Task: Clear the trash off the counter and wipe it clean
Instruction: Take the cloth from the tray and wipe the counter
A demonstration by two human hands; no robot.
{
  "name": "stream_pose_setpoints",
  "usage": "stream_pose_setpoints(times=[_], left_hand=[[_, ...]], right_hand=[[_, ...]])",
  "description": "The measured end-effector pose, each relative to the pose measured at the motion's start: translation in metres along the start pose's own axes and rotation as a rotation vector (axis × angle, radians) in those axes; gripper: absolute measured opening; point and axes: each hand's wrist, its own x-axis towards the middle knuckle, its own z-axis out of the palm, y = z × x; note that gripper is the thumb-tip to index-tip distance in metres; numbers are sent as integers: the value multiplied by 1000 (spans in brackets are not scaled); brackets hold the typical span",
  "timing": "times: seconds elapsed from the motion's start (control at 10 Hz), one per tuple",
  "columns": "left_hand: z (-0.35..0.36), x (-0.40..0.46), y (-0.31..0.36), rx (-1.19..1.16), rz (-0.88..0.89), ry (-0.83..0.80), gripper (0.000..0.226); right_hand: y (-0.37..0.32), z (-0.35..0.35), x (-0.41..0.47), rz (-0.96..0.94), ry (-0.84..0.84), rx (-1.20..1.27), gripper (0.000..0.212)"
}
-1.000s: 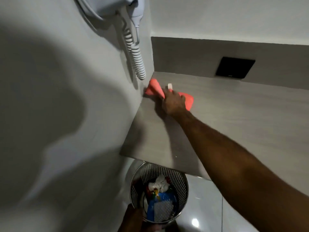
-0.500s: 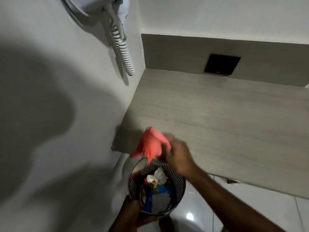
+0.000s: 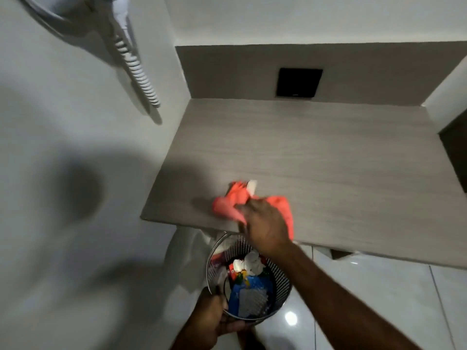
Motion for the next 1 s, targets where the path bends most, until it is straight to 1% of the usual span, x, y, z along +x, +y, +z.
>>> stream_pose_setpoints(times=[0.1, 0.2, 0.3, 0.4, 0.5, 0.6, 0.7, 0.8, 0.9, 1.0], left_hand=[[31, 0, -17, 35, 67, -38, 32], [75, 11, -32, 87, 22, -102, 26], [111, 46, -59, 160, -27, -113, 26], [162, 93, -104, 309, -55, -117, 29], [215, 157, -153, 377, -91, -112, 28], [266, 211, -194, 427, -122, -180, 25], [314, 256, -232, 470, -150, -191, 28], [348, 285, -266, 516, -172, -198, 36], [368, 294, -282, 590, -199, -203, 44], [386, 271, -280, 756, -241, -221, 41]], right_hand=[[-12, 2, -71, -22, -17, 167, 42], [19, 8, -140, 96, -48, 223, 56], [87, 30, -194, 358, -35, 186, 71], [161, 58, -241, 597, 67, 226, 56], [228, 95, -287, 813, 194, 276, 44], [277, 132, -324, 944, 260, 305, 35], [314, 164, -363, 1060, 300, 325, 24], [334, 190, -400, 1167, 300, 325, 19], [342, 208, -429, 1206, 274, 347, 21], [342, 204, -445, 1196, 255, 375, 26]])
